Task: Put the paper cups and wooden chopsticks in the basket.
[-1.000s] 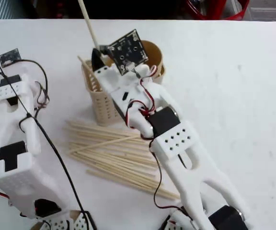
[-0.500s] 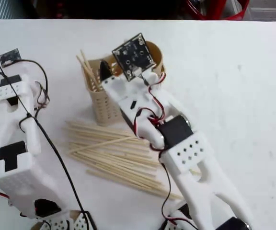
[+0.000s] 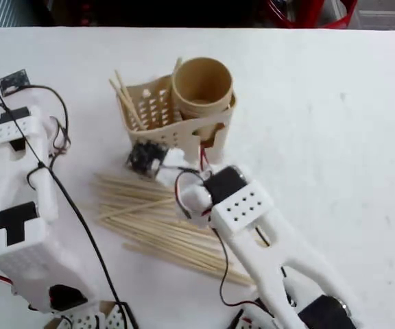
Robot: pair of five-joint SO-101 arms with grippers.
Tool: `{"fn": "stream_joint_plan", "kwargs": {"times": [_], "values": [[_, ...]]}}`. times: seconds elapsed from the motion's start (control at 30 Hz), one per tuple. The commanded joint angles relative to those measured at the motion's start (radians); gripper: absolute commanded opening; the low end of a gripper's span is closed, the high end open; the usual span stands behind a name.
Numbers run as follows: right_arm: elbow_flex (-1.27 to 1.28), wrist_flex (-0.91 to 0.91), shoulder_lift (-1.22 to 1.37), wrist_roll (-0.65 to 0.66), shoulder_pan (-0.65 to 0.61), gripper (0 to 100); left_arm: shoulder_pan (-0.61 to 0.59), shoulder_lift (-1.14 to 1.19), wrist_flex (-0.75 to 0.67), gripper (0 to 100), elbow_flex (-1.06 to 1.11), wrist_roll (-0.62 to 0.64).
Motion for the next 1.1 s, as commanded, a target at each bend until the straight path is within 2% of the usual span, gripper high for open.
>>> {"fn": "stream_joint_plan", "kwargs": {"times": [0.0,0.17,0.63,0.77,1.07], "values": [[0.201,-0.223,0.018,0.118,-0.033,16.5,0.001,-0.007,-0.015,9,-0.003,0.012],[0.287,-0.372,0.062,0.173,-0.090,16.5,0.001,-0.007,-0.015,9,-0.003,0.012],[0.086,-0.395,0.398,0.212,-0.088,16.0,0.001,-0.007,-0.015,9,-0.005,0.012],[0.087,-0.380,0.377,0.212,-0.076,11.4,0.001,-0.007,-0.015,9,-0.006,0.012],[0.055,-0.292,0.179,0.215,-0.059,14.2,0.002,-0.007,-0.015,9,-0.006,0.012]]}}
